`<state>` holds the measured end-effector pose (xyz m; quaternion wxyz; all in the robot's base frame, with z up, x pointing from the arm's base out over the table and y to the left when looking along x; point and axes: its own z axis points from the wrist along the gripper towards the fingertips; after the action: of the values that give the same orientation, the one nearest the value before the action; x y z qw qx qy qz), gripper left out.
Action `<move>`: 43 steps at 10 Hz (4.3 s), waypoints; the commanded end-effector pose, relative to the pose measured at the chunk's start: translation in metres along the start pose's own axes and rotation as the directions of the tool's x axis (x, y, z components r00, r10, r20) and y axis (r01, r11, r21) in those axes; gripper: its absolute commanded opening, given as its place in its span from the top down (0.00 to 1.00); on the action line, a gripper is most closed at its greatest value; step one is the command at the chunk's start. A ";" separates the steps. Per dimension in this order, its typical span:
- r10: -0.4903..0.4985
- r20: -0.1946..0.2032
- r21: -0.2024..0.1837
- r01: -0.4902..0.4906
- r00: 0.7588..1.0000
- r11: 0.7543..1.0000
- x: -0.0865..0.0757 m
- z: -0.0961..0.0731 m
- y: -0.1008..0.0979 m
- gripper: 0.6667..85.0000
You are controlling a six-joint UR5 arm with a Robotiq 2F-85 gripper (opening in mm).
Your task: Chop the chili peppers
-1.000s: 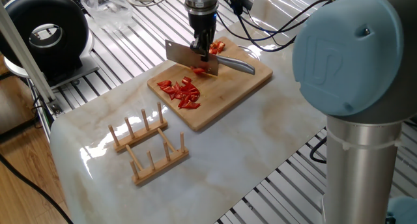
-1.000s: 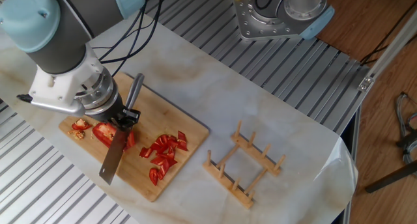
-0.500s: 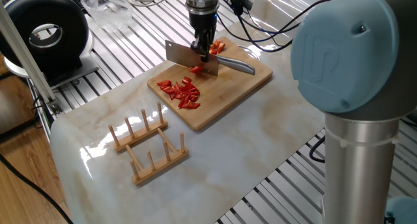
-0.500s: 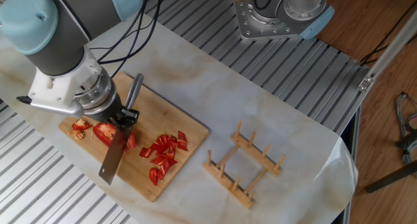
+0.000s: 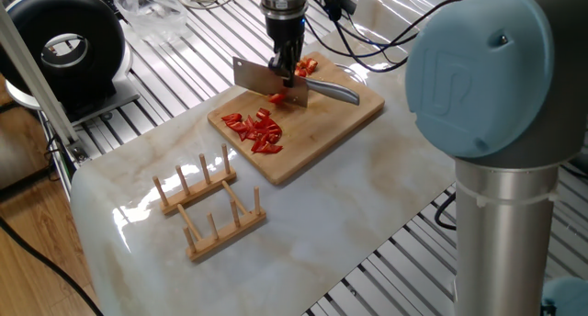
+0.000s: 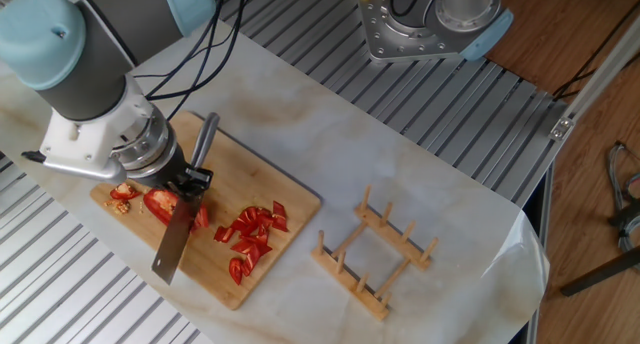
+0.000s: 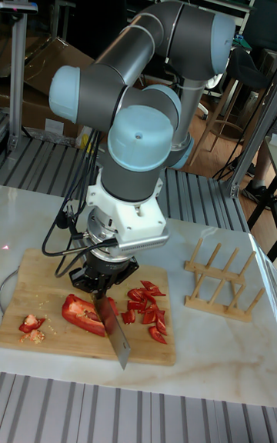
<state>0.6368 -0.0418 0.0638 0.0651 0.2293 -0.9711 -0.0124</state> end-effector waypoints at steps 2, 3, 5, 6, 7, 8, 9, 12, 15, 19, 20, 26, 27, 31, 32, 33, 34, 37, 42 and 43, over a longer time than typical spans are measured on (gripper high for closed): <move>-0.006 -0.022 -0.006 0.006 1.000 1.000 0.014 -0.008 0.004 0.99; -0.002 -0.035 0.000 0.002 0.999 1.000 0.016 -0.008 0.006 0.99; 0.001 -0.042 0.011 -0.001 0.999 1.000 0.017 -0.004 0.008 0.99; -0.001 -0.036 -0.004 0.001 0.999 1.000 0.018 -0.004 0.009 0.99; -0.001 -0.032 -0.012 0.001 0.999 1.000 0.018 -0.004 0.010 0.99; 0.004 -0.028 -0.015 -0.004 1.000 1.000 0.018 -0.005 0.010 0.99; 0.009 -0.022 -0.012 -0.009 1.000 1.000 0.017 -0.006 0.010 0.99; 0.077 -0.017 0.033 -0.076 0.997 0.997 0.028 -0.024 0.014 0.99; 0.138 -0.016 0.043 -0.137 0.990 0.990 0.045 -0.047 0.049 0.99; 0.206 0.008 -0.003 -0.206 0.978 0.979 0.044 -0.051 0.073 0.99; 0.190 0.012 0.035 -0.191 0.982 0.981 0.043 -0.049 0.060 0.99; 0.183 -0.008 0.037 -0.183 0.983 0.982 0.032 -0.023 0.024 0.99; 0.200 -0.026 0.016 -0.199 0.980 0.980 0.030 -0.017 0.026 0.99; 0.237 -0.093 -0.046 -0.242 0.967 0.969 0.031 -0.006 0.036 0.99; 0.236 -0.083 -0.059 -0.241 0.968 0.969 0.030 -0.008 0.039 0.99; 0.234 -0.071 -0.069 -0.239 0.970 0.968 0.030 -0.010 0.042 0.99; 0.233 -0.064 -0.078 -0.237 0.970 0.968 0.029 -0.011 0.045 0.99; 0.249 -0.055 -0.127 -0.254 0.967 0.959 0.023 -0.014 0.058 0.99; 0.172 -0.044 -0.137 -0.176 0.984 0.975 0.020 -0.016 0.062 0.99; 0.164 -0.049 -0.122 -0.169 0.985 0.978 0.023 -0.017 0.057 0.99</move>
<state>0.5926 -0.0024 0.0835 0.1002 0.1341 -0.9842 -0.0576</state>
